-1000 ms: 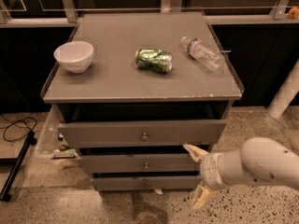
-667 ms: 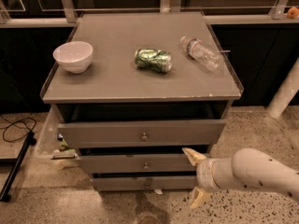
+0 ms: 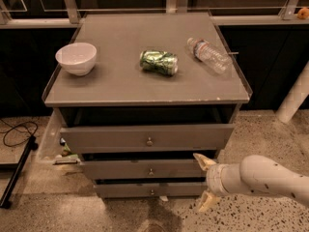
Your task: Open middle drawer
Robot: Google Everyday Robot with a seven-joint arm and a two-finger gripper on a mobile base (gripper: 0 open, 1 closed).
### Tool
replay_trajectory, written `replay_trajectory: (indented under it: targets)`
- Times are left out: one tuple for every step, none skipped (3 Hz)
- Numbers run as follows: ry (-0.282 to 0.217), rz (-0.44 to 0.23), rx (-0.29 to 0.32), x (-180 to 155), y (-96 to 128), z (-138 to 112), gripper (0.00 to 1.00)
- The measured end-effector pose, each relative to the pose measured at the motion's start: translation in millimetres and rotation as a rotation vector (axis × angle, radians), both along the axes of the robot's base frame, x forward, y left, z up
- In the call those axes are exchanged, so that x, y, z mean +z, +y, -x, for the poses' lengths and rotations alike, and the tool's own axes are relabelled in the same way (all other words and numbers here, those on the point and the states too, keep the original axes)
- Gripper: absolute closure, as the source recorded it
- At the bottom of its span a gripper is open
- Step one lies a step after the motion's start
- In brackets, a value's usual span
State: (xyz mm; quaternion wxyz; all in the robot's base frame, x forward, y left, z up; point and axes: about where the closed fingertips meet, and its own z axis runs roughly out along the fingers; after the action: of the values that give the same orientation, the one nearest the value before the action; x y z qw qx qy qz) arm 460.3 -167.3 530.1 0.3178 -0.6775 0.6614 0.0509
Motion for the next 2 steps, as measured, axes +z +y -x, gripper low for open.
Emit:
replay_trajectory:
  targets:
    - [0.024, -0.018, -0.014, -26.4, 2.0, -12.5, 0.0]
    - [0.03, -0.045, -0.023, -54.6, 4.4, -32.5, 0.0]
